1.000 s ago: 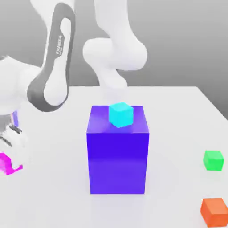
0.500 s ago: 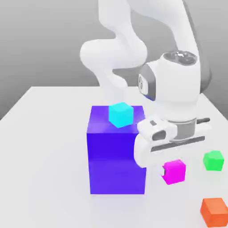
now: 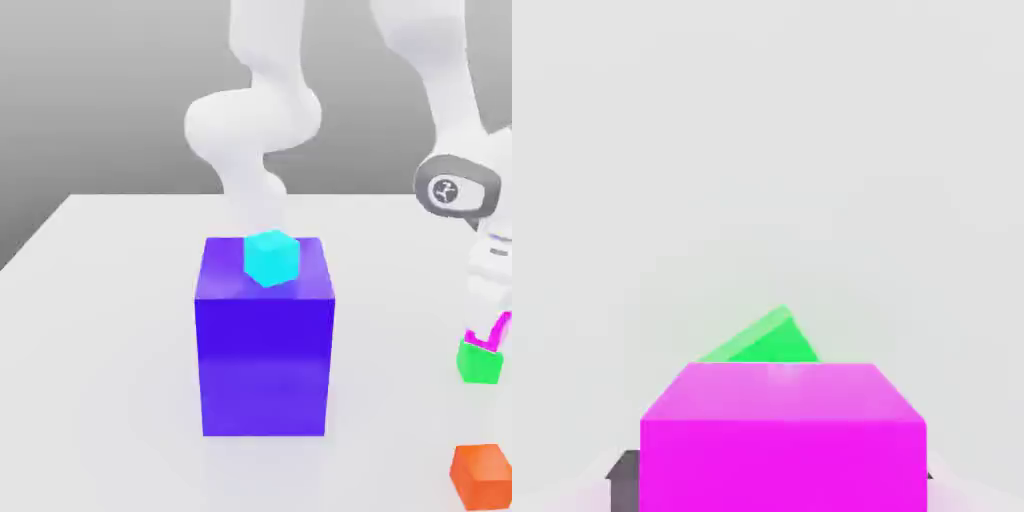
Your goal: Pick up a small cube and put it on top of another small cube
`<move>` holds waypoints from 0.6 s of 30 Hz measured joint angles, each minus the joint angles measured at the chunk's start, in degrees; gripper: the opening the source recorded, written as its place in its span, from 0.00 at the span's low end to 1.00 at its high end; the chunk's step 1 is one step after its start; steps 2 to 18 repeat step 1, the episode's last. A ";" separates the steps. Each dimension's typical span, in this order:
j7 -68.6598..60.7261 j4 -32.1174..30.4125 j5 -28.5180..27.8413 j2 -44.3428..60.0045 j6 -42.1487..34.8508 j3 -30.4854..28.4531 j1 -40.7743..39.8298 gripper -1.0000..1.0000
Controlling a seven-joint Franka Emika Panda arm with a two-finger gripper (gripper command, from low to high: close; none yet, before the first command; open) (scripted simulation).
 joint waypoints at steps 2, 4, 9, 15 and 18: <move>0.00 0.00 0.00 0.00 0.00 0.00 0.00 1.00; 0.00 0.00 0.00 0.00 0.00 0.00 0.00 1.00; 0.00 0.00 0.00 0.00 0.00 0.00 0.00 1.00; 0.00 0.00 0.00 0.00 0.00 0.00 0.00 1.00; 0.00 0.00 0.00 0.00 0.00 0.00 0.00 1.00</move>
